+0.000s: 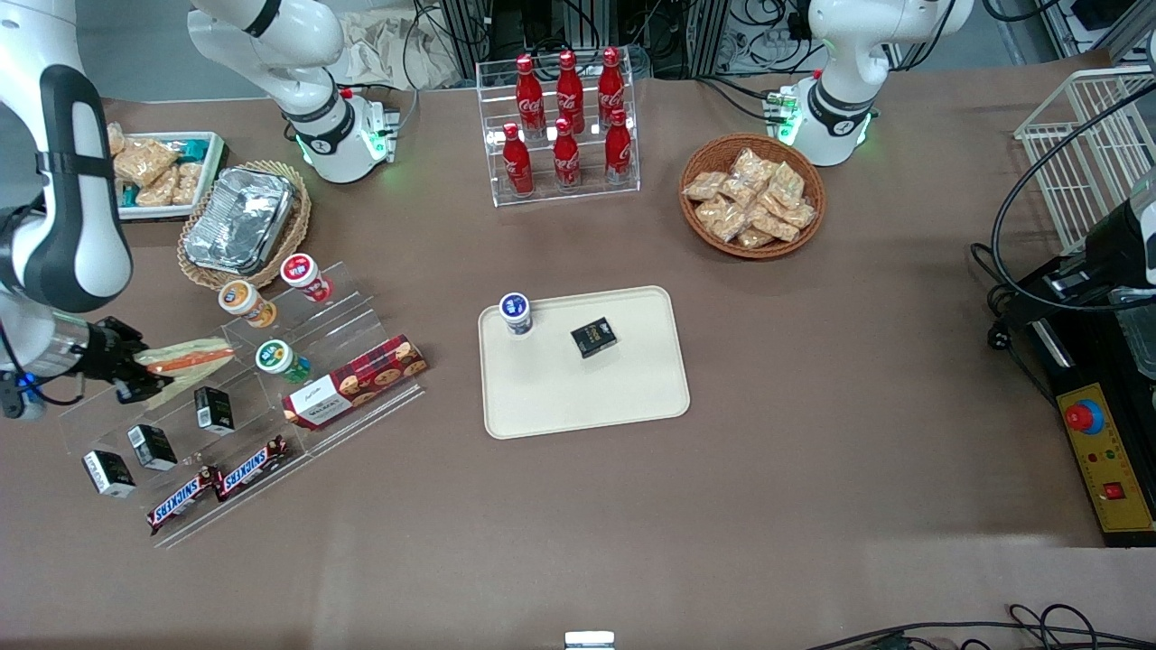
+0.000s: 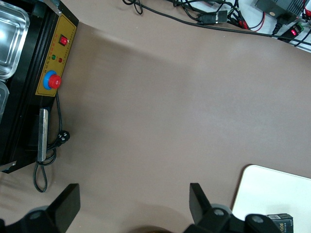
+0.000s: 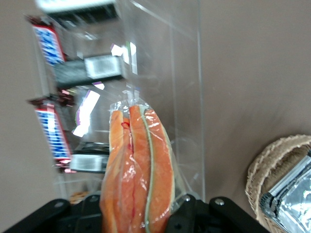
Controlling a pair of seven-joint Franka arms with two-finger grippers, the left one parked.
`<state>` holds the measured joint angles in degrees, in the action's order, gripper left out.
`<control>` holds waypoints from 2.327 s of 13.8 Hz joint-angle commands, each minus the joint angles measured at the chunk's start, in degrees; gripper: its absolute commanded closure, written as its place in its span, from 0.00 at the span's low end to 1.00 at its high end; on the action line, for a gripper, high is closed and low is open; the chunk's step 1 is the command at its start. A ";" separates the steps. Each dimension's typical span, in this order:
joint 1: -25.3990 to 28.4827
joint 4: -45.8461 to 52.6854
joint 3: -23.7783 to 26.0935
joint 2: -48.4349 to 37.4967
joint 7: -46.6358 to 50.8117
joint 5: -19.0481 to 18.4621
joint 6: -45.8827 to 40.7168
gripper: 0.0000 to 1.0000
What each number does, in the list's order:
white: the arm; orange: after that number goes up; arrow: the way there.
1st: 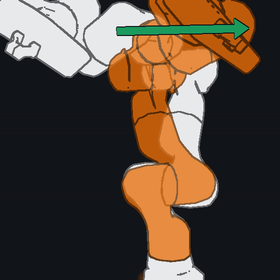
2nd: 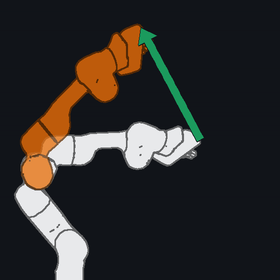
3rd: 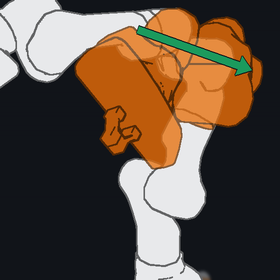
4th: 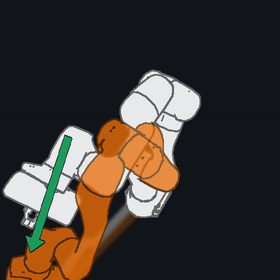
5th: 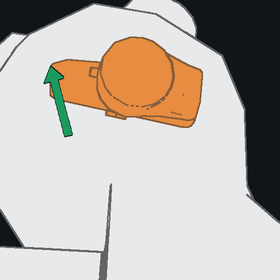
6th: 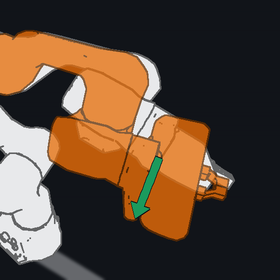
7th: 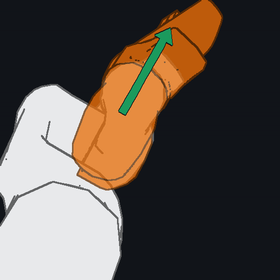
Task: Place sandwich on tray
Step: 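Close the right gripper on the wrapped triangular sandwich, then lift the sandwich and carry it over the cream tray, then lower the sandwich onto the tray beside the black pack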
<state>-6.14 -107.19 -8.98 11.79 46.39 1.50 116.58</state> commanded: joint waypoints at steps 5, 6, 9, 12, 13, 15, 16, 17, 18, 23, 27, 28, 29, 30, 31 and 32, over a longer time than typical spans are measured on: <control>1.57 10.33 2.21 -5.81 -30.36 3.23 -7.86 1.00; 2.44 11.47 3.25 -5.81 -32.83 4.55 -7.95 1.00; 6.13 12.80 7.03 -5.90 -43.10 4.30 -8.39 1.00; 13.14 12.80 8.71 -5.81 -47.18 4.22 -8.30 1.00; 16.65 12.80 8.63 -5.55 -48.49 4.13 -8.21 1.00; 23.07 12.71 8.63 -4.15 -56.89 4.04 -7.95 1.00; 26.32 12.71 8.63 -3.36 -57.81 3.26 -7.34 1.00; 29.05 12.71 8.63 -2.57 -57.91 1.42 -6.03 1.00; 32.04 12.71 8.63 -1.34 -58.34 -1.38 -3.93 1.00; 42.08 12.62 8.80 9.63 -59.22 -11.32 8.45 1.00; 46.31 12.71 8.63 20.36 -60.98 -16.86 24.71 1.00; 46.57 12.71 8.71 22.47 -60.98 -18.88 27.79 1.00; 46.74 12.71 8.71 24.23 -60.98 -19.94 29.65 1.00; 47.62 12.71 8.63 25.20 -61.07 -21.17 30.36 1.00; 47.97 12.80 8.63 25.74 -61.51 -22.93 30.37 1.00; 48.06 12.80 8.63 26.18 -61.86 -24.25 30.89 1.00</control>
<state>41.03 -96.06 0.25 37.04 -14.16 -19.91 146.81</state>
